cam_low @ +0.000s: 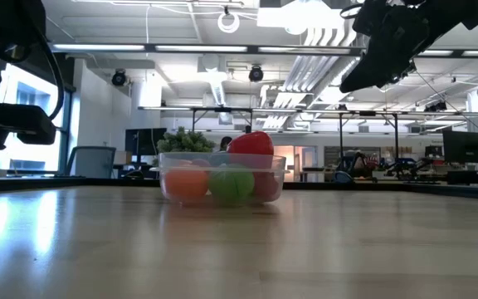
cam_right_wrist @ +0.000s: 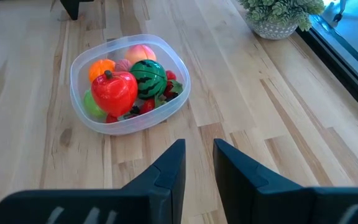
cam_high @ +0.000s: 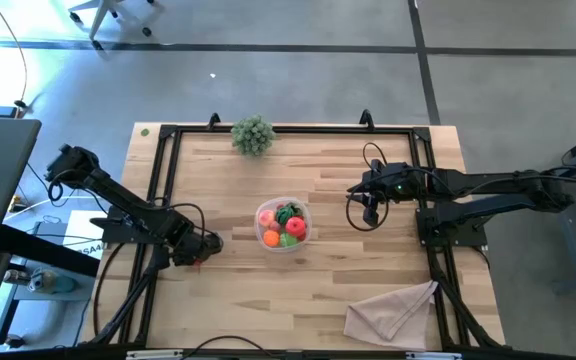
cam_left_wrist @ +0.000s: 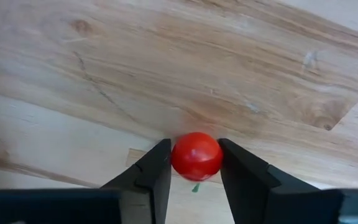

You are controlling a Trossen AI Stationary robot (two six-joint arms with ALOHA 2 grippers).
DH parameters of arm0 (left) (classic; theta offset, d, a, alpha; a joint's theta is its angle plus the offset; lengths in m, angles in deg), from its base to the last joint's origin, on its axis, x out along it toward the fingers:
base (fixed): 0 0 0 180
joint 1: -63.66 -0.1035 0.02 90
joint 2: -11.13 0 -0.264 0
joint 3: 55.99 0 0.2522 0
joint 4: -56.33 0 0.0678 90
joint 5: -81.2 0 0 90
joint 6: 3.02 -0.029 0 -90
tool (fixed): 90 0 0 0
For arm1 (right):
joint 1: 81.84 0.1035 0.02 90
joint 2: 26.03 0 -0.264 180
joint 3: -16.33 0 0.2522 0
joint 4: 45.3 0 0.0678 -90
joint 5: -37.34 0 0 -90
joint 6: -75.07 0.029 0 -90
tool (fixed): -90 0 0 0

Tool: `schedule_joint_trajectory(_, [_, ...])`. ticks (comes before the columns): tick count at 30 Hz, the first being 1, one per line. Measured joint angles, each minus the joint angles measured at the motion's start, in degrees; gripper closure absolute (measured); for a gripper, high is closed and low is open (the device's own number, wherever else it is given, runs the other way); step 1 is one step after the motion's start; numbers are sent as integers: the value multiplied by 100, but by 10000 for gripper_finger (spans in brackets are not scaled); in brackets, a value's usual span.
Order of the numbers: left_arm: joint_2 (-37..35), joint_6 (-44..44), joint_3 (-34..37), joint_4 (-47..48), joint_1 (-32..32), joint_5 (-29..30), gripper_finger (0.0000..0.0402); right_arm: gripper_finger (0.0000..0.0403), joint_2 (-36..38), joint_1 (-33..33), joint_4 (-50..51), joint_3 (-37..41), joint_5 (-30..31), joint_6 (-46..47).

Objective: Pick and placing Produce into tupperware
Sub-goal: Put the cherry into the transparent bin

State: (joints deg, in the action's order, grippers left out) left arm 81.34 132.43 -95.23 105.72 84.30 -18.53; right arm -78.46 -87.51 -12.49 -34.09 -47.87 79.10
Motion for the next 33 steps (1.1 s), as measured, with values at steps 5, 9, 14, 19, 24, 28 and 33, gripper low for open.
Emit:
schedule_joint_trajectory(5, [20,-66,-96,50,0,41,287,331,0,-2,0,0,0,0])
schedule_joint_trajectory(9, [20,-104,-399,259,-2,429,304,331,0,-2,0,0,-1,0])
schedule_joint_trajectory(14, [17,-329,-1073,943,-4,1215,301,331,0,0,0,0,-2,0])
schedule_joint_trajectory(19, [17,-696,-2004,1606,-4,2361,286,331,-1,0,0,0,0,0])
schedule_joint_trajectory(24, [235,-1664,-2751,1696,-213,3193,289,331,-2,0,0,0,0,0])
schedule_joint_trajectory(28, [624,-2714,-3254,1659,-762,3232,293,331,0,-1,1,0,0,0])
schedule_joint_trajectory(33, [1191,-4085,-3779,1329,-1464,3082,283,331,-2,-2,0,0,0,0])
